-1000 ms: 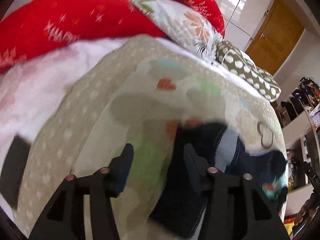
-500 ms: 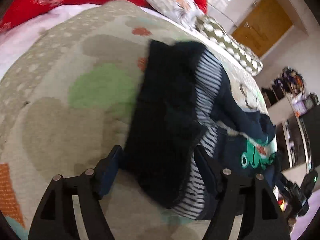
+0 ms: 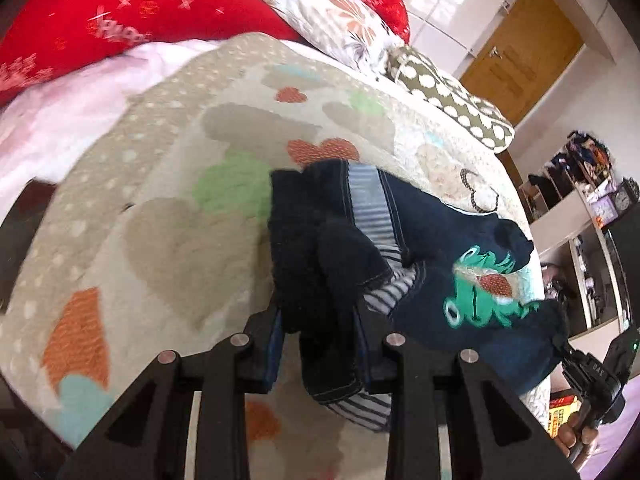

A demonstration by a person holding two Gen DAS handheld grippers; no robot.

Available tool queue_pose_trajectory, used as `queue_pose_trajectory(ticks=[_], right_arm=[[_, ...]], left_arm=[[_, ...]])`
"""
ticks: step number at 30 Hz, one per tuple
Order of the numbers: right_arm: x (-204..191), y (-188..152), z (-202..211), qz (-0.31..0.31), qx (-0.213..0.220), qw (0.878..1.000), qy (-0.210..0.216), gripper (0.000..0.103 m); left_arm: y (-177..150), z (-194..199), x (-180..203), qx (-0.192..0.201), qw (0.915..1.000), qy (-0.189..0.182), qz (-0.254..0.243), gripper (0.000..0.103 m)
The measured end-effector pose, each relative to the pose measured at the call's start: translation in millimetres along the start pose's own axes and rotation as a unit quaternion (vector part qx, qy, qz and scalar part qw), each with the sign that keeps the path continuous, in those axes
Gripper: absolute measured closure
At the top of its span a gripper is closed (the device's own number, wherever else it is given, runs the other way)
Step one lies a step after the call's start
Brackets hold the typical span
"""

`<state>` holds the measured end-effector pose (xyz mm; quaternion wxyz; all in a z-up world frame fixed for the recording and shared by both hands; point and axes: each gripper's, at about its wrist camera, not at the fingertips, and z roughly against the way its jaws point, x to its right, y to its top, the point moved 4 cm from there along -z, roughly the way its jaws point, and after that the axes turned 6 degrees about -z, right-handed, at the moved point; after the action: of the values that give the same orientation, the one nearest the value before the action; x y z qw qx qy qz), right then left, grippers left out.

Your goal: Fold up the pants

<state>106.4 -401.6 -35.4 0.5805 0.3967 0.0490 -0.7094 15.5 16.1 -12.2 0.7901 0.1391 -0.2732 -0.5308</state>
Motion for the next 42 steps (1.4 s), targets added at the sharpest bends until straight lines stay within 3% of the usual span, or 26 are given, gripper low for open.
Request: queue_pose_trajectory(ticks=[6, 10, 12, 15, 17, 20, 25, 28, 33, 34, 35, 42], right_arm=[[9.7, -33.1, 28.2, 0.005, -0.003, 1.000, 0.000, 0.094], [31.4, -57.0, 24.4, 0.026, -0.016, 0.998, -0.046, 0.091], [45.3, -65.5, 24.5, 0.025, -0.029, 0.997, -0.063, 0.086], [54.4, -62.7, 41.3, 0.012, -0.021, 0.998, -0.053, 0.074], [52.1, -51.0, 59.5, 0.025, 0.011, 0.998, -0.064, 0.068], [36.0, -19.0, 69.4, 0.053, 0.045, 0.994, -0.079, 0.063], [-3.1, 61.1, 9.8, 0.083, 0.025, 0.992, -0.095, 0.063], [-10.2, 100.6, -48.1, 0.040, -0.022, 0.995, -0.087, 0.063], [-6.2, 123.2, -121.9, -0.029, -0.065, 0.991, -0.112, 0.063], [-7.4, 122.5, -127.1, -0.034, -0.067, 0.991, -0.107, 0.066], [-9.9, 121.2, -127.5, -0.036, -0.067, 0.993, -0.092, 0.093], [-10.7, 98.8, -55.9, -0.008, -0.028, 0.997, -0.077, 0.092]], left_arm=[[-35.3, 16.0, -27.2, 0.006, 0.9998, 0.011, 0.017, 0.073], [-55.6, 3.1, -45.8, -0.005, 0.9971, 0.076, 0.001, 0.073], [-59.2, 6.5, -60.5, -0.009, 0.9977, 0.065, 0.016, 0.073], [-54.1, 24.3, -71.3, 0.017, 0.9974, 0.067, 0.021, 0.071], [-46.7, 33.4, -70.2, 0.037, 0.9959, 0.081, 0.012, 0.065], [-33.1, 31.6, -58.9, 0.046, 0.9972, 0.059, 0.011, 0.059], [-26.2, 18.2, -15.5, 0.045, 0.9986, 0.027, 0.000, 0.059], [-30.4, 11.5, 5.5, 0.042, 0.9983, 0.030, -0.028, 0.055], [-29.9, -3.6, 16.8, 0.024, 0.9985, 0.029, -0.039, 0.052], [-28.3, -5.7, 16.5, 0.022, 0.9987, 0.028, -0.037, 0.052], [-27.2, -7.0, 15.4, 0.023, 0.9987, 0.028, -0.036, 0.052], [-12.2, -20.2, 17.7, 0.016, 0.9983, 0.039, -0.041, 0.052]])
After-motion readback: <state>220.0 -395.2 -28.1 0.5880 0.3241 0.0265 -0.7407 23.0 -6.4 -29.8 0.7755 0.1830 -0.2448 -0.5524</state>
